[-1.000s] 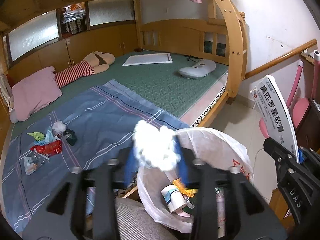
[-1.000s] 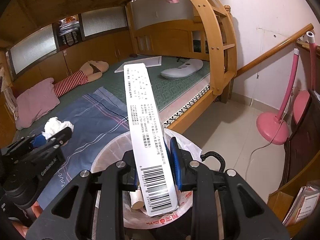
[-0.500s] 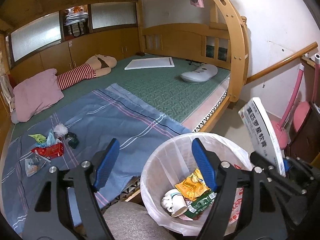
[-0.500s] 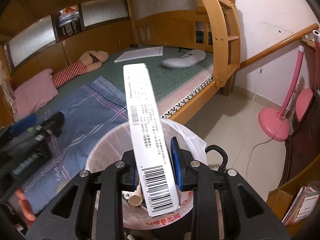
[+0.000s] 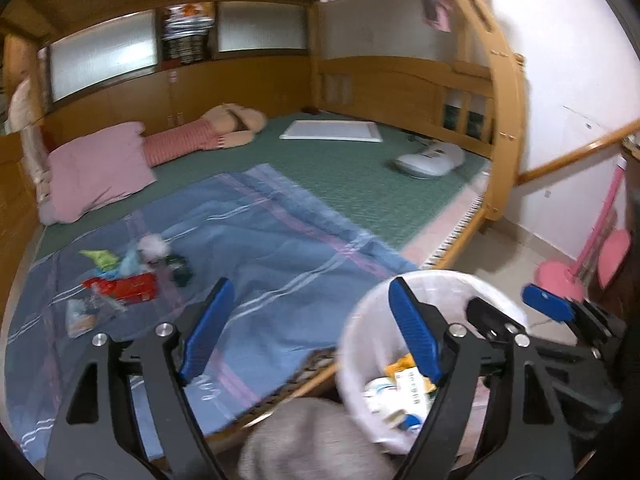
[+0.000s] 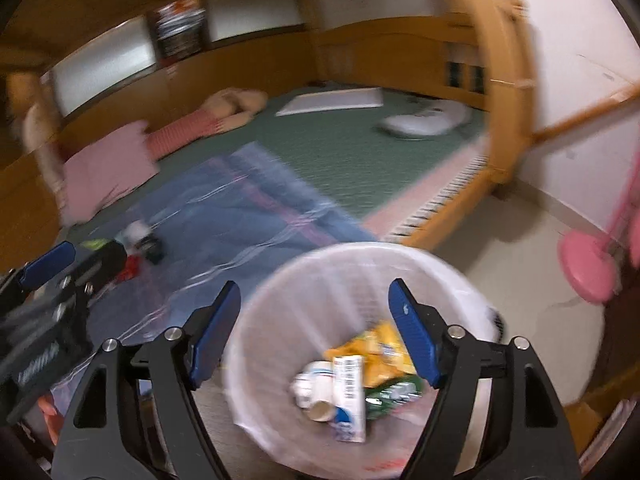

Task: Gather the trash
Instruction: 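Grasp the dark green bag with the right tool while the left tool grasps the clear plastic bag, then carry the green bag and clear plastic bag over the white bin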

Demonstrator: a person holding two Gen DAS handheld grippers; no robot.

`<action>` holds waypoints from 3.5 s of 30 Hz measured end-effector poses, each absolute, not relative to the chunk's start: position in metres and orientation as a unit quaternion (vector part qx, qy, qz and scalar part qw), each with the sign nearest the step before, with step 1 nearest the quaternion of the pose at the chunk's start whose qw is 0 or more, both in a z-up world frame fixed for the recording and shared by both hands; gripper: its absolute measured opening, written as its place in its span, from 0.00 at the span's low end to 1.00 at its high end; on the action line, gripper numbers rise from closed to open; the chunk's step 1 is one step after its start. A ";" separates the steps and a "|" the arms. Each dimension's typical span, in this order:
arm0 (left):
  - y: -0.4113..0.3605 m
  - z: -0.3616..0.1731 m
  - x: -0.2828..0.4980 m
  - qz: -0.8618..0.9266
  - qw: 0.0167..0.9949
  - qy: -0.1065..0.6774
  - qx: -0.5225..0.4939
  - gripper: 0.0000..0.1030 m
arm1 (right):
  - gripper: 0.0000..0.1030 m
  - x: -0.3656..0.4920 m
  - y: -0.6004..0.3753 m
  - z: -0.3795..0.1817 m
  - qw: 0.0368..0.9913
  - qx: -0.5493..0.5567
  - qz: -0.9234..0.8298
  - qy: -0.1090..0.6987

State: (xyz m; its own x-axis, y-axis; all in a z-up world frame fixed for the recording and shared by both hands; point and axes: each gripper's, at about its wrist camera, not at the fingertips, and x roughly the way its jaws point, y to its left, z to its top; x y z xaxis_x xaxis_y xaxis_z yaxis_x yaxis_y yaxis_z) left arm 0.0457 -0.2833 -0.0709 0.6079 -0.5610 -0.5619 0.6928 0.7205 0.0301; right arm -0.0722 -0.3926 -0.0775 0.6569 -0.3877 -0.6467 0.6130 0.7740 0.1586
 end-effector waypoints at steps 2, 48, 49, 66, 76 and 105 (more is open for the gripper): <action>-0.255 -0.076 0.066 -0.326 0.897 0.276 0.113 0.79 | 0.74 -0.037 -0.383 -0.079 0.899 0.178 -0.235 0.324; -0.037 -0.228 0.380 -0.080 0.908 0.407 0.066 0.82 | 0.42 0.287 -0.300 -0.189 0.873 0.212 0.000 0.439; -0.041 -0.234 0.389 -0.080 0.906 0.410 0.074 0.82 | 0.42 0.287 -0.300 -0.188 0.875 0.211 0.001 0.436; -0.048 -0.228 0.398 -0.100 0.902 0.418 0.040 0.05 | 0.42 0.275 -0.308 -0.172 0.894 0.219 -0.007 0.391; -0.063 -0.134 0.305 -0.133 0.927 0.349 0.017 0.05 | 0.42 0.213 -0.312 -0.139 0.903 0.242 -0.024 0.353; -0.355 -0.089 0.009 -0.461 0.830 0.284 0.133 0.05 | 0.43 -0.170 -0.428 -0.052 0.889 0.230 -0.342 0.199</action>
State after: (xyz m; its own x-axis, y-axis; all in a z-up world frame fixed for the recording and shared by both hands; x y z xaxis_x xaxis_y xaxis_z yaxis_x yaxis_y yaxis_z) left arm 0.0092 -0.3552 -0.0886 0.4131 -0.6901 -0.5943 0.8408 0.5396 -0.0421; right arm -0.1696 -0.4279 -0.0523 0.6872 -0.5159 -0.5115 0.6991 0.6611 0.2724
